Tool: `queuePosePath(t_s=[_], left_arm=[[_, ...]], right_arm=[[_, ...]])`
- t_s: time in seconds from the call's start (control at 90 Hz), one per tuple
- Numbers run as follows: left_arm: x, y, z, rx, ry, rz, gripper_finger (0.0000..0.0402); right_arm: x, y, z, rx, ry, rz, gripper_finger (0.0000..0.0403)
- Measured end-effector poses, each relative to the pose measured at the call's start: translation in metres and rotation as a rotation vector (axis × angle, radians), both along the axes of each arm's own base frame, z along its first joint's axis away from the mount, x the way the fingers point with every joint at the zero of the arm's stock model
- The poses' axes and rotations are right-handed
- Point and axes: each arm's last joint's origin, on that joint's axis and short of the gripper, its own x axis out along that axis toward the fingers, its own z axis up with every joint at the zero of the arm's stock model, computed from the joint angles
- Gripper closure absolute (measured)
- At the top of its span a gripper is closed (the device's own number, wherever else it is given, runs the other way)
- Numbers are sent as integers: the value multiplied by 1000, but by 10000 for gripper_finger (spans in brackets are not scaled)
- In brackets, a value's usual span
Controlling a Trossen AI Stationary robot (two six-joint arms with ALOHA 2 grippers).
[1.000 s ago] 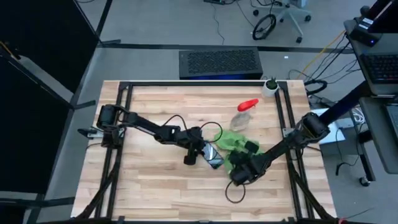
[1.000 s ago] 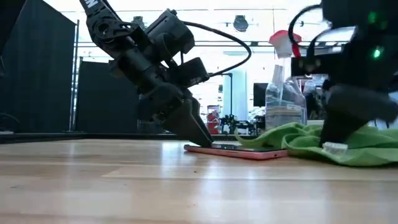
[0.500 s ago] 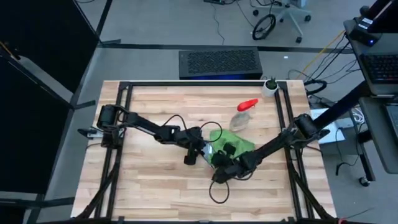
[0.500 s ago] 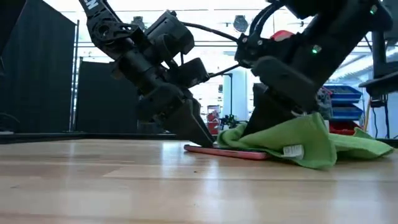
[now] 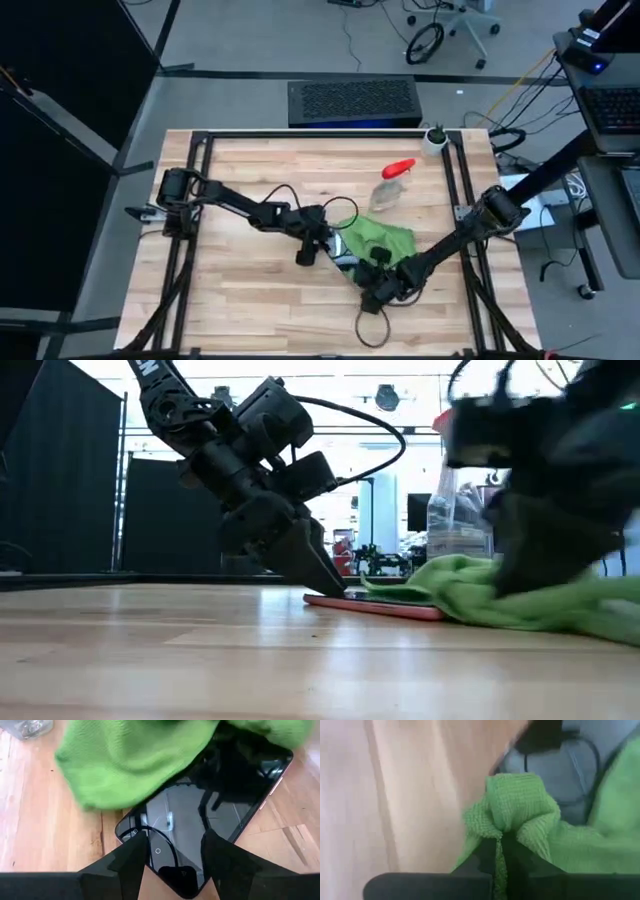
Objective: Apply microfiber cloth
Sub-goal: Wipe the back and front of the cellphone with the green microfiber cloth
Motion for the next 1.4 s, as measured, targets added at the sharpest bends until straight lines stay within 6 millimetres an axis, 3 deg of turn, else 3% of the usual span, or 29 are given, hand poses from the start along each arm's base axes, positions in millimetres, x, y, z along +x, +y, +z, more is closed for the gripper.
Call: queuePosePath(t_s=[0.178,0.278,0.389,0.522,0.622,0.9,1.022,1.311,1.4], left_arm=[[0,0,0,-8,0,1,217],[0,0,0,-13,0,7,217],[0,0,0,-18,0,10,217],[0,0,0,-20,0,12,217],[0,0,0,-21,-1,12,217],[0,1,0,-24,-3,11,217],[0,0,3,-29,-9,17,217],[-15,1,46,-69,-7,158,217],[-19,1,49,-30,26,176,217]], right_arm=[[-6,-4,21,-61,-84,-41,403],[6,-8,29,-130,-243,-88,403],[27,-10,24,-123,-355,-84,403],[35,-10,-6,-57,-270,-71,403],[29,-5,-13,-29,-211,-105,403],[-19,17,1,-10,5,-87,403],[-29,20,2,-46,-3,-166,403],[-3,-2,-11,-131,-121,-295,403],[2,-11,-11,-158,-112,-289,403]])
